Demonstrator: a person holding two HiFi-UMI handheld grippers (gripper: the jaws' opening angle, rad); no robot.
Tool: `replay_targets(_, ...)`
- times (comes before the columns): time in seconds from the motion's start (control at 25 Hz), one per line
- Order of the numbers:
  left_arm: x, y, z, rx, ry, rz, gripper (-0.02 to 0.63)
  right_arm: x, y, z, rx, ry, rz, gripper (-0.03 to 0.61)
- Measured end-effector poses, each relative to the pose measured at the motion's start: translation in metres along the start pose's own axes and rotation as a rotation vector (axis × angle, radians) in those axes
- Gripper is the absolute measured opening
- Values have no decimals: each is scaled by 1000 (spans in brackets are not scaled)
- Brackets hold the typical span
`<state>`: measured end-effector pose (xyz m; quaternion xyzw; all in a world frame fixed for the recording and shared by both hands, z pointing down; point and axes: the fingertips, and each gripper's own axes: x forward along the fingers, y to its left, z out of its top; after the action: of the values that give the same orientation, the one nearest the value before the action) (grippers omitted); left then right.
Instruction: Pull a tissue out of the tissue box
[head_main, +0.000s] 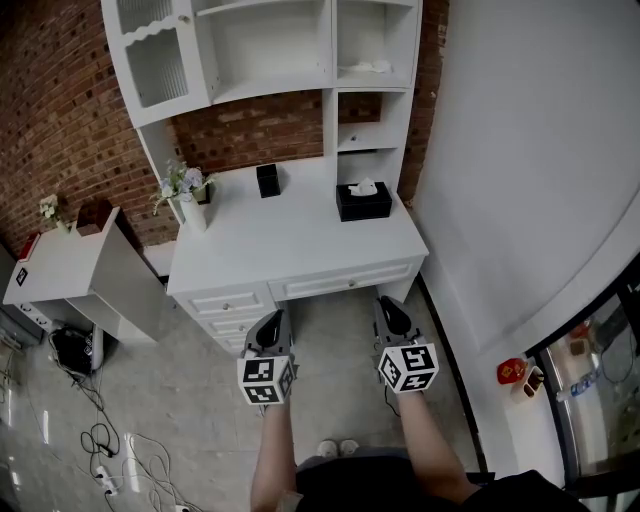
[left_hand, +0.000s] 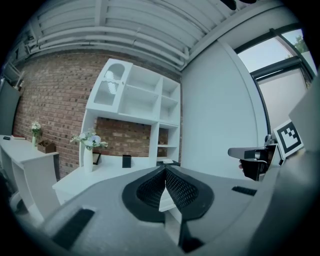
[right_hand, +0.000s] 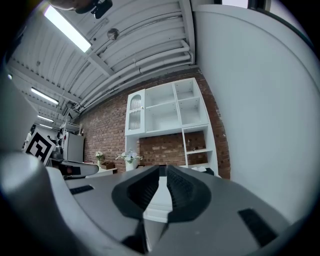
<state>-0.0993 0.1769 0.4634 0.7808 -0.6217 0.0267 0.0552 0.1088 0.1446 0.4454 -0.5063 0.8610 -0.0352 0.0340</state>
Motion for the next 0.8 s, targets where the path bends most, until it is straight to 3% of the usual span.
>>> replay_targets(0.44, 5, 17, 3, 1, -15, -15, 9, 8, -7, 3, 72, -27, -28, 210)
replay_targets(0.8, 8, 20, 10, 27, -29, -57, 9, -2, -9, 8, 87, -64, -76, 230)
